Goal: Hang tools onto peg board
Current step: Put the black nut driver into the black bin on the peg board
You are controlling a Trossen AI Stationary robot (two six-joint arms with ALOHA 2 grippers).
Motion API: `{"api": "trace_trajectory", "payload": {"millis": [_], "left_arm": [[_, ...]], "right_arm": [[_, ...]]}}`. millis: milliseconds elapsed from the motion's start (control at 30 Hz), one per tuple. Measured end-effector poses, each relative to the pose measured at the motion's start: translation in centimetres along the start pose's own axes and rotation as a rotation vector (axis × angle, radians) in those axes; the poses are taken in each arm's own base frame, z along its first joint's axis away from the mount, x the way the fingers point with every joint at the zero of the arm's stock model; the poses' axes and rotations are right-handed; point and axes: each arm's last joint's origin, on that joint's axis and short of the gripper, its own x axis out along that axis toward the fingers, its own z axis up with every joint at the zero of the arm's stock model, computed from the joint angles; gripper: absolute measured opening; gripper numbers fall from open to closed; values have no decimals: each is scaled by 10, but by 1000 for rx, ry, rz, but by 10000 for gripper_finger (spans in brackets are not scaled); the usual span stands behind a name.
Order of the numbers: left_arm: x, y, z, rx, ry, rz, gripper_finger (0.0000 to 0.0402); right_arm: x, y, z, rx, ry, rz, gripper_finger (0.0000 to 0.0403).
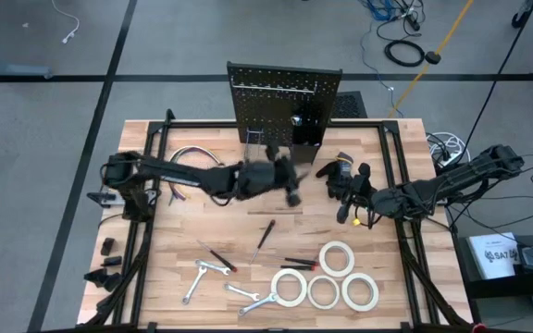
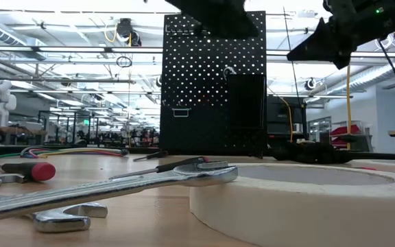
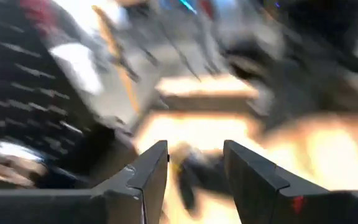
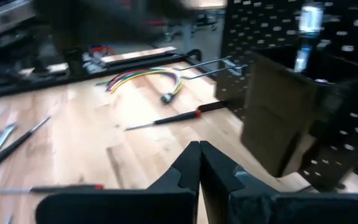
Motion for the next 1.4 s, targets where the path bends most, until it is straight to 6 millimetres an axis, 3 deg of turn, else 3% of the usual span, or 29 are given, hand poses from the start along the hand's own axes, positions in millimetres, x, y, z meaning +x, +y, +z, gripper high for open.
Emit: {"api": "trace_trajectory", "payload": {"millis": [133, 333, 567, 733, 900, 1167, 1400], "left_arm": [[-32, -16, -12, 37, 257, -147, 159], [-71, -23, -44, -4, 622, -169, 159], [-91, -28, -86, -70, 762, -171, 154], [-79, -43, -104, -292, 593, -342, 150], [-58, -59, -114, -495, 551, -309, 150], [-37, -73, -126, -624, 634, -164, 150], [-30, -77, -138, -582, 654, -103, 150]], "right_arm": [[0, 2, -1, -58, 23, 73, 0], [1, 6, -1, -97, 33, 162, 0], [5, 13, 0, -71, 18, 250, 3], [14, 23, -11, -93, 76, 335, 23], [24, 33, -20, -80, 103, 383, 66], [29, 32, -24, -19, 140, 372, 156], [33, 28, -23, -10, 142, 350, 191]]}}
